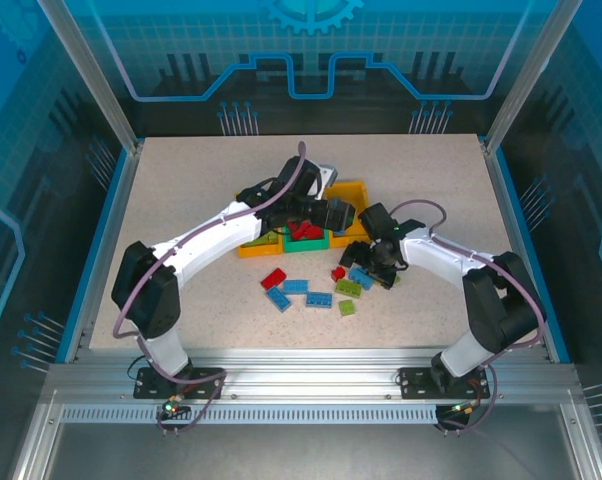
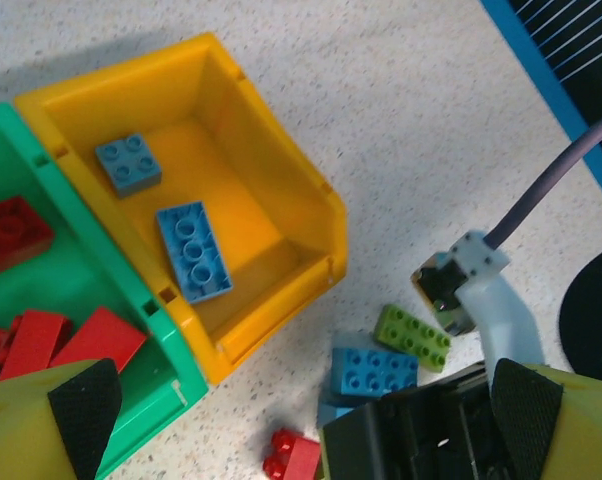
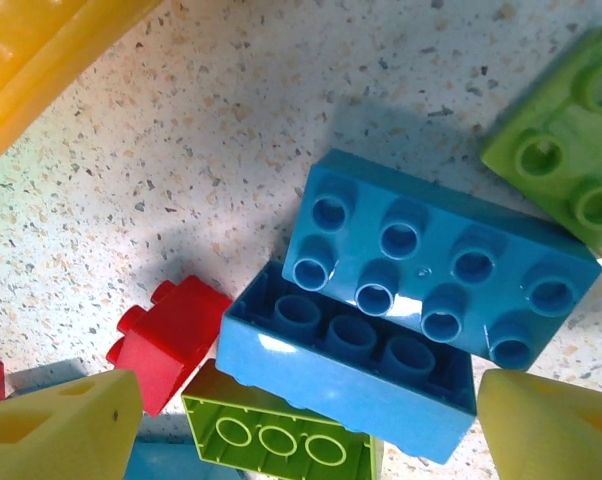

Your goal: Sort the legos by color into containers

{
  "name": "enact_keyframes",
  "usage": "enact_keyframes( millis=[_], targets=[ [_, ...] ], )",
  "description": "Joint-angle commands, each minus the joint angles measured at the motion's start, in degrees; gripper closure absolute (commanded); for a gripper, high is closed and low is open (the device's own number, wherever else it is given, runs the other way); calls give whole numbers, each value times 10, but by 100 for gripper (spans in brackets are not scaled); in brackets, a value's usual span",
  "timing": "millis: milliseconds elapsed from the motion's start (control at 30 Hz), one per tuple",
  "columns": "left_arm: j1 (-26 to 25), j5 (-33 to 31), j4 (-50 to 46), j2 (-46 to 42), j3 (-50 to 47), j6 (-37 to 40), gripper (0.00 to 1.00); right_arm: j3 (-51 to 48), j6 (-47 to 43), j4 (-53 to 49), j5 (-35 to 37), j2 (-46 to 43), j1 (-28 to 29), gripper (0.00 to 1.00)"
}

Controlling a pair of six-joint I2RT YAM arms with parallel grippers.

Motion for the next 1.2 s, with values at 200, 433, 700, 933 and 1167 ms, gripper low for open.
enact_keyframes(
  millis=[200, 433, 700, 933, 1167],
  targets=[
    [13, -28, 12, -69, -51, 3, 1, 37, -6, -49, 30, 33, 22, 19],
    [25, -33, 10, -102, -92, 1, 1, 73, -38, -80, 39, 44, 8, 19],
    [35, -29, 25, -120, -123, -5, 1, 58, -21, -76, 32, 51, 26, 19],
    [38, -27, 24, -124, -132, -3, 1, 53, -7, -77, 36, 59, 39, 19],
    [43, -23, 26, -131, -145, 1, 1, 48, 3, -74, 39, 72, 40, 20]
  ],
)
